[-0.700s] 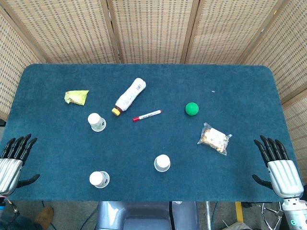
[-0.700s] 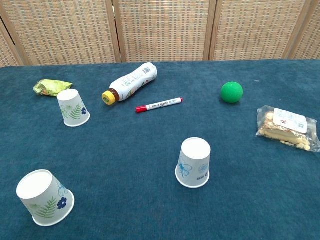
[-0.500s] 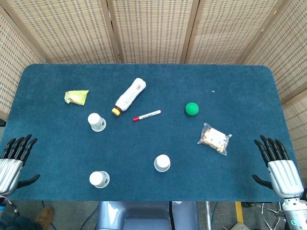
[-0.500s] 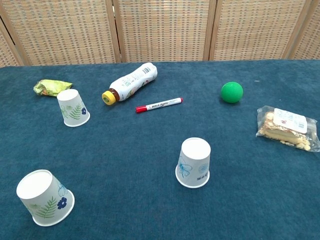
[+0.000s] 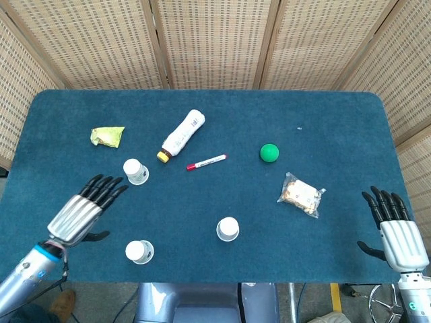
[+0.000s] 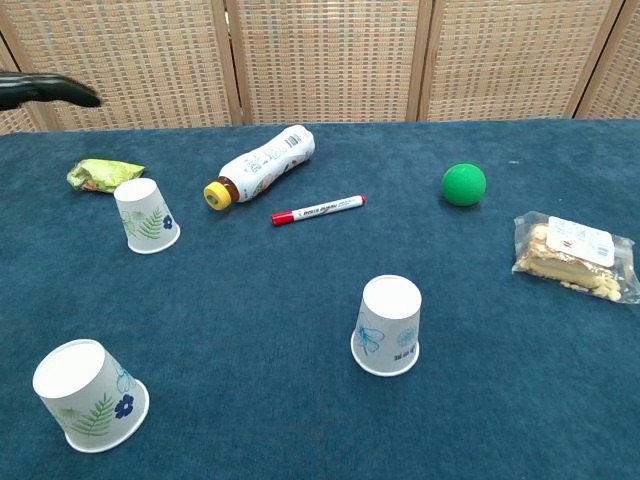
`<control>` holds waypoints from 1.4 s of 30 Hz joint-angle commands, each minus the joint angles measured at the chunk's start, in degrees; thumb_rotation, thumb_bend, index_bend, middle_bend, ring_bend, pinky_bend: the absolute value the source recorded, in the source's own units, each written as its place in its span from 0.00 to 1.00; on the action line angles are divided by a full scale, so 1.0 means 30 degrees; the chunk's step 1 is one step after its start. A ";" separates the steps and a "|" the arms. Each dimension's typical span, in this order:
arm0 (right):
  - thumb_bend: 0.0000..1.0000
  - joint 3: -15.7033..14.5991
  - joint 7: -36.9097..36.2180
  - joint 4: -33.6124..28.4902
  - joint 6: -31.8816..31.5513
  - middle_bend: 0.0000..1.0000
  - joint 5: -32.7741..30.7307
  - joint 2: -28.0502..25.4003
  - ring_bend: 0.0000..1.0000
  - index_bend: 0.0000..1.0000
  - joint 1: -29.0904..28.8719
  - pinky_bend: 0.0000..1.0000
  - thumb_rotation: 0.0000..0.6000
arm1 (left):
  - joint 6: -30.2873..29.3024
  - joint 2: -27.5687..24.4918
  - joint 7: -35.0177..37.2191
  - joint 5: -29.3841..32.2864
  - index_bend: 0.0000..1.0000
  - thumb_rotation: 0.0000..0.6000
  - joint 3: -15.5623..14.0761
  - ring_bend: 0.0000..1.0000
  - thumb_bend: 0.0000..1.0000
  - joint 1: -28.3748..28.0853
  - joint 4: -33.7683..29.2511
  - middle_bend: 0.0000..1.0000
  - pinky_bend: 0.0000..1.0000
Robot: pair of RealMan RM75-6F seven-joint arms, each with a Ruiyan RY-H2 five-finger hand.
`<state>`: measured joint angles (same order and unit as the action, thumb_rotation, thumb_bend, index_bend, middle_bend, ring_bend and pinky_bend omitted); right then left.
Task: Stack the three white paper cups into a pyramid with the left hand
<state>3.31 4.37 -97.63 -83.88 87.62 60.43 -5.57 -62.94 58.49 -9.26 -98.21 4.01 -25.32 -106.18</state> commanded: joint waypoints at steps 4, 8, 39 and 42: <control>0.00 0.0474 0.0232 0.0461 0.0889 0.00 -0.1446 0.0260 0.00 0.00 -0.0338 0.00 1.00 | 0.7364 0.3304 -0.1138 0.0248 0.00 1.00 0.2545 0.00 0.00 -0.6740 0.0625 0.00 0.00; 0.00 0.0718 0.0125 0.0683 0.1080 0.00 -0.2084 0.0292 0.00 0.00 -0.0398 0.00 1.00 | 0.9260 0.4971 -0.2588 0.1096 0.05 1.00 0.3113 0.00 0.00 -0.8676 0.1547 0.00 0.00; 0.00 0.1271 -0.1040 0.1372 0.1288 0.00 -0.3554 -0.0028 0.00 0.00 -0.0222 0.00 1.00 | 1.0189 1.2467 -0.8274 0.8014 0.53 1.00 0.1901 0.36 0.02 -1.3761 0.7411 0.32 0.40; 0.00 0.1270 -0.1079 0.1382 0.1281 0.00 -0.3542 -0.0041 0.00 0.00 -0.0215 0.00 1.00 | 0.9958 1.2797 -0.8559 0.8649 0.59 1.00 0.1881 0.40 0.05 -1.3882 0.7605 0.37 0.45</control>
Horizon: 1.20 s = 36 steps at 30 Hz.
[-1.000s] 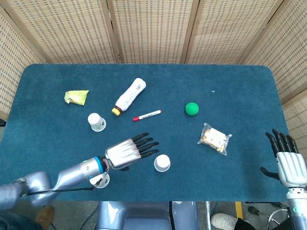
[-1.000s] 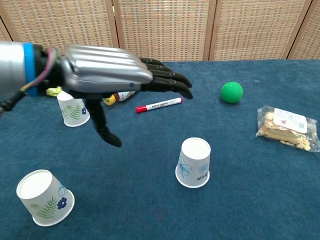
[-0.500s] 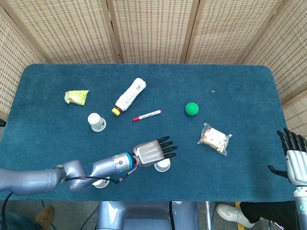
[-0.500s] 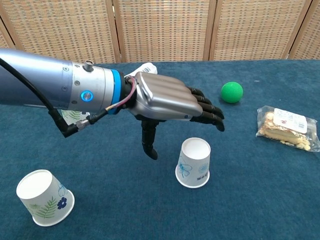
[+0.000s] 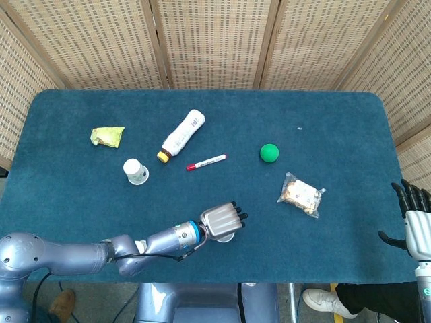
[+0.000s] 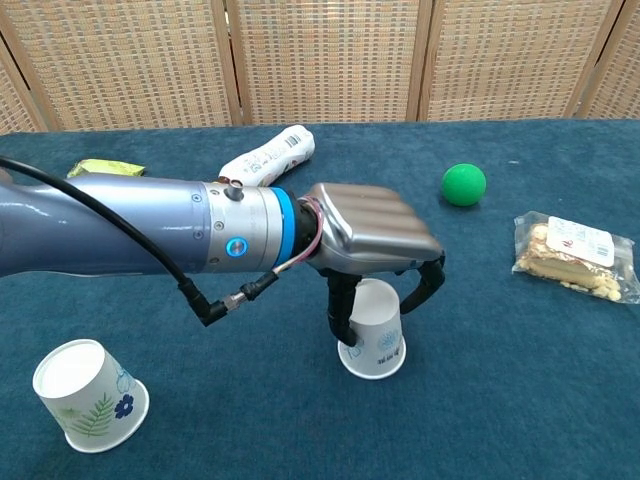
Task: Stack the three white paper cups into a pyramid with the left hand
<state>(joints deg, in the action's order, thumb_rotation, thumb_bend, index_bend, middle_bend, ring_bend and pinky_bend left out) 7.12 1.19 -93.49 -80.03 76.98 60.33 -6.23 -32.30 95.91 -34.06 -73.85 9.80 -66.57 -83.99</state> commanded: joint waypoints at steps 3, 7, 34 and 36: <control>0.00 0.0012 -0.0090 -0.0002 -0.0027 0.00 0.0001 -0.0046 0.00 0.00 0.0023 0.00 1.00 | -0.0656 0.0360 -0.0561 0.1165 0.60 1.00 -0.0074 0.42 0.07 -0.0153 0.0038 0.38 0.46; 0.00 0.0000 -0.0126 -0.0018 -0.0062 0.00 0.0049 -0.0067 0.00 0.00 0.0040 0.00 1.00 | -0.1205 -0.0104 -0.0813 0.1471 0.61 1.00 -0.0076 0.42 0.07 -0.0127 -0.0460 0.38 0.46; 0.00 -0.0572 0.1141 -0.0745 -0.0609 0.00 0.1301 0.0198 0.00 0.00 0.0127 0.00 1.00 | -0.2476 -1.0265 0.1316 0.0431 0.60 1.00 -0.3194 0.42 0.08 0.3035 -1.0727 0.38 0.46; 0.00 -0.0606 0.1189 -0.0774 -0.0637 0.00 0.1368 0.0207 0.00 0.00 0.0138 0.00 1.00 | -0.2515 -1.0271 0.1104 0.0220 0.60 1.00 -0.3548 0.42 0.07 0.3193 -1.0908 0.38 0.46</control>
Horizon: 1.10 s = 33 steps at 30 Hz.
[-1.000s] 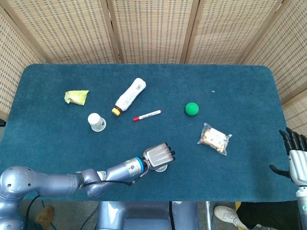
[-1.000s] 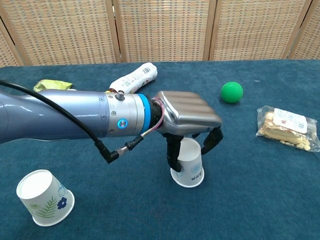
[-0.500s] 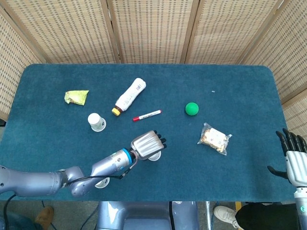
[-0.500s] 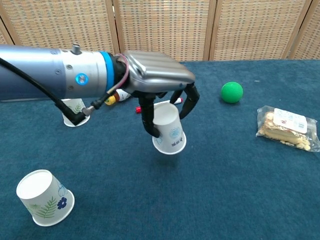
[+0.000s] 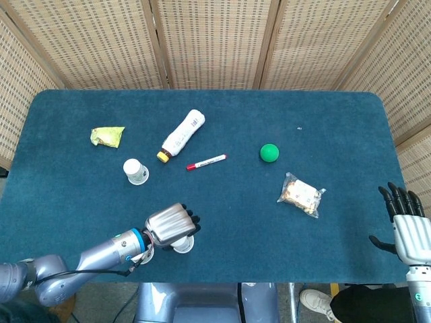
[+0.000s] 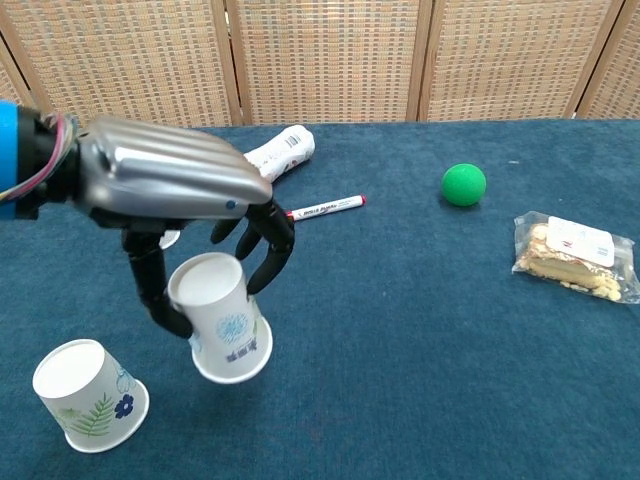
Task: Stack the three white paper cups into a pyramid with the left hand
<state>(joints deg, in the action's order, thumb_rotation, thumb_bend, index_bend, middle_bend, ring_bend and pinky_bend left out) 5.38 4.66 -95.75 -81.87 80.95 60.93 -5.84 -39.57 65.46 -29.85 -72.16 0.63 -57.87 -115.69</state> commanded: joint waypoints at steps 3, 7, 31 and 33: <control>0.00 -0.0075 0.0089 -0.0060 -0.0117 0.00 0.0162 0.0020 0.00 0.00 0.0049 0.00 1.00 | -0.0379 0.0186 -0.0846 -0.0830 0.60 1.00 -0.1131 0.42 0.07 0.0670 -0.0292 0.38 0.46; 0.00 -0.0103 0.0070 -0.0086 -0.0193 0.00 0.0246 0.0001 0.00 0.00 0.0086 0.00 1.00 | -0.0461 0.1077 -0.1126 -0.1301 0.60 1.00 -0.1767 0.42 0.08 0.1064 0.0420 0.38 0.46; 0.00 -0.0113 0.0186 -0.0142 -0.0258 0.00 0.0282 0.0003 0.00 0.00 0.0123 0.00 1.00 | 0.0009 0.1116 0.1073 -0.2557 0.06 1.00 -0.2367 0.01 0.00 0.1596 0.1892 0.00 0.09; 0.00 -0.0120 0.0203 -0.0163 -0.0267 0.00 0.0310 0.0003 0.00 0.00 0.0123 0.00 1.00 | -0.0187 0.0677 0.1862 -0.3047 0.04 1.00 -0.2237 0.00 0.00 0.1651 0.1744 0.00 0.07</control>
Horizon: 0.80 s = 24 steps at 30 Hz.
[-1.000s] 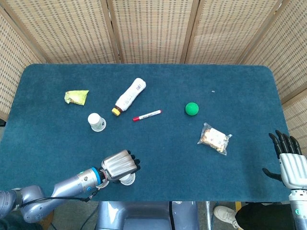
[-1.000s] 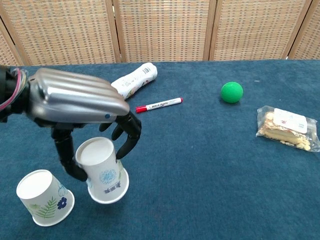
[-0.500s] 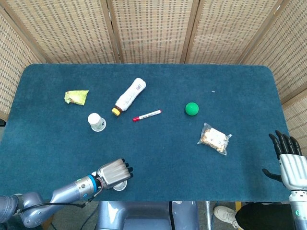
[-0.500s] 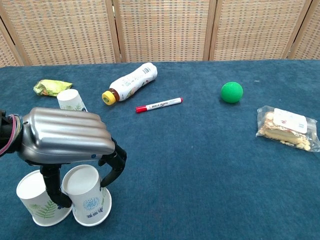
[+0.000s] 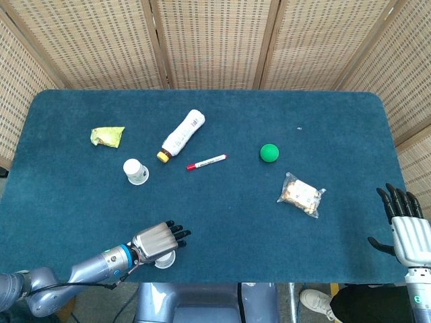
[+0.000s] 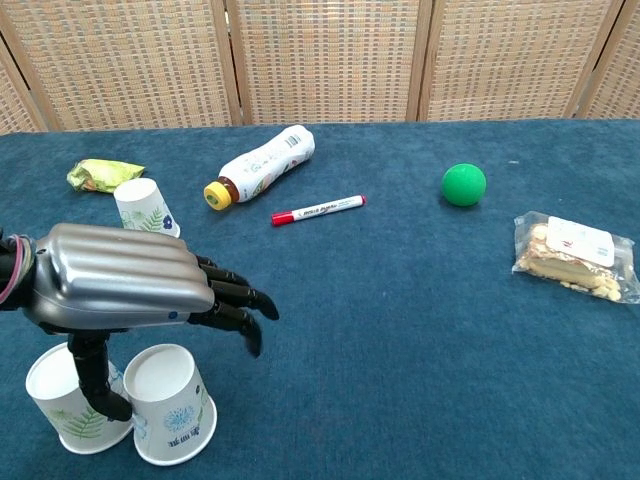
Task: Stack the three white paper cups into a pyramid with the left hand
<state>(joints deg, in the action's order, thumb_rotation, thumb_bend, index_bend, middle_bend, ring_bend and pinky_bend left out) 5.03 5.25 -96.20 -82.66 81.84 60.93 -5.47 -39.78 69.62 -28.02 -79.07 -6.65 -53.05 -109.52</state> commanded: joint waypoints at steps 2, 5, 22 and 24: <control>0.00 -0.0008 0.0027 -0.0032 -0.0011 0.00 0.0026 0.0001 0.00 0.00 0.0000 0.00 1.00 | -0.0264 -0.0971 0.1691 -0.1080 0.03 1.00 0.0265 0.00 0.00 0.0076 -0.0375 0.00 0.07; 0.00 -0.0033 0.0062 -0.0066 -0.0048 0.00 0.0084 -0.0012 0.00 0.00 0.0018 0.00 1.00 | -0.0740 -0.1569 0.2793 -0.1721 0.03 1.00 0.0512 0.00 0.00 0.0194 -0.0626 0.00 0.07; 0.00 -0.0105 0.0148 -0.0159 -0.0006 0.00 0.0190 -0.0003 0.00 0.00 0.0017 0.00 1.00 | -0.1914 -0.1705 0.3674 0.4115 0.04 1.00 0.3676 0.00 0.00 0.0349 0.5643 0.00 0.07; 0.00 -0.0106 0.0184 -0.0128 0.0092 0.00 0.0132 0.0029 0.00 0.00 -0.0019 0.00 1.00 | -0.1524 -0.0975 0.3605 0.5037 0.04 1.00 0.3706 0.00 0.00 0.0297 0.6937 0.00 0.07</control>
<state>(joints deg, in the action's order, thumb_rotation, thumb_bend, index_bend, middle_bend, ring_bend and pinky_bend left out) 4.71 5.75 -96.62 -82.47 82.30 60.98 -5.49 -46.29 63.31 -15.51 -68.84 3.64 -51.88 -94.31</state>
